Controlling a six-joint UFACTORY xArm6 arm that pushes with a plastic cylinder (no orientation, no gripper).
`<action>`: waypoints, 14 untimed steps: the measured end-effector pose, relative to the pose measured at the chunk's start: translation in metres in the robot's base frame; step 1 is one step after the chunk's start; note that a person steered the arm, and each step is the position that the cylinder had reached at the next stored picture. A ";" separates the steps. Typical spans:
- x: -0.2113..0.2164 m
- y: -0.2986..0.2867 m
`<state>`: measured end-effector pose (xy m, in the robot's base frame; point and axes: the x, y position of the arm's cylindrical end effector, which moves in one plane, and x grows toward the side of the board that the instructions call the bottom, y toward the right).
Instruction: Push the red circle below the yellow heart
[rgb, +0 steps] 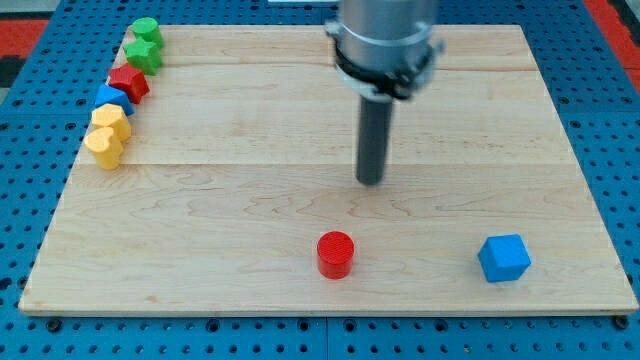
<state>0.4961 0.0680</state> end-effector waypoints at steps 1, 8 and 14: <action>0.040 0.032; 0.009 -0.252; -0.017 -0.266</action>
<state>0.4795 -0.1985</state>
